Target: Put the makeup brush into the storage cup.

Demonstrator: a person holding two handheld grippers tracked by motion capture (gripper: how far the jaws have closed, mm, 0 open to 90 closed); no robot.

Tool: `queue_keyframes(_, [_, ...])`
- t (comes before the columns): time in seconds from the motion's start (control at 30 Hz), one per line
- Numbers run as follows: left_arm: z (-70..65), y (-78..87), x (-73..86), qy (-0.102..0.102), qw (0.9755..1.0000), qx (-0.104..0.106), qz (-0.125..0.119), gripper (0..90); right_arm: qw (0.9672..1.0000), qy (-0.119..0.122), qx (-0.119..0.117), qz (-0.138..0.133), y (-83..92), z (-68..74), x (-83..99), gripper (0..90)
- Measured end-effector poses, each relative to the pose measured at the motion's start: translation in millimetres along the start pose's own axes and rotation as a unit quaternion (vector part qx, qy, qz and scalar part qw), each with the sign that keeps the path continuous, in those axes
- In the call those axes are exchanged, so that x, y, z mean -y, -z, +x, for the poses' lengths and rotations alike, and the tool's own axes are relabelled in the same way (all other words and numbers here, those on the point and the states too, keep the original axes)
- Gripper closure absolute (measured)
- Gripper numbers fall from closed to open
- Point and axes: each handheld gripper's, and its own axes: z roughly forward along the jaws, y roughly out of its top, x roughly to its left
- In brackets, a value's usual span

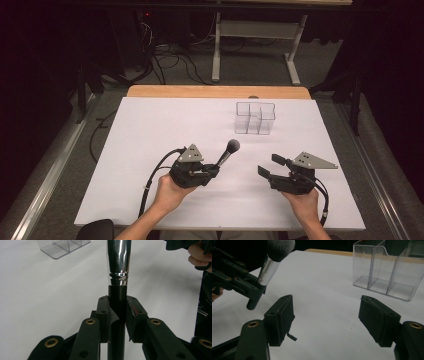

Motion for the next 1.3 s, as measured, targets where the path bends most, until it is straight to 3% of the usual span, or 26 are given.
queue_keyframes(0.13, [0.4, -0.3, -0.4, 0.001, 1.0000, 0.000, -0.002, 74.2, 1.0000, -0.001, -0.007, -0.005, -1.4, 1.0, -2.6, 31.6])
queue_keyframes(0.3, [-1.4, -0.6, -2.7, -0.005, 1.0000, 0.001, -0.006, 74.2, 0.9992, -0.013, -0.036, -0.011, -6.6, 3.6, -8.2, 32.8])
queue_keyframes(0.6, [0.8, 1.0, -2.4, -0.001, 0.9999, -0.004, -0.012, 74.1, 0.9973, 0.001, -0.073, -0.004, -23.3, 19.6, -18.2, 34.4])
queue_keyframes(0.87, [1.2, 1.0, -2.0, 0.000, 0.9999, -0.007, -0.015, 74.1, 0.9960, 0.000, -0.090, -0.002, -34.8, 25.5, -23.8, 36.4])
queue_keyframes(1.0, [2.3, -0.5, -1.7, -0.003, 0.9999, -0.009, -0.014, 74.1, 0.9948, 0.016, -0.100, 0.014, -44.2, 31.8, -22.1, 38.3])
queue_keyframes(1.3, [0.2, -2.1, -1.8, -0.007, 0.9998, -0.008, -0.014, 74.1, 0.9940, 0.003, -0.109, 0.010, -48.9, 34.3, -23.8, 40.9])
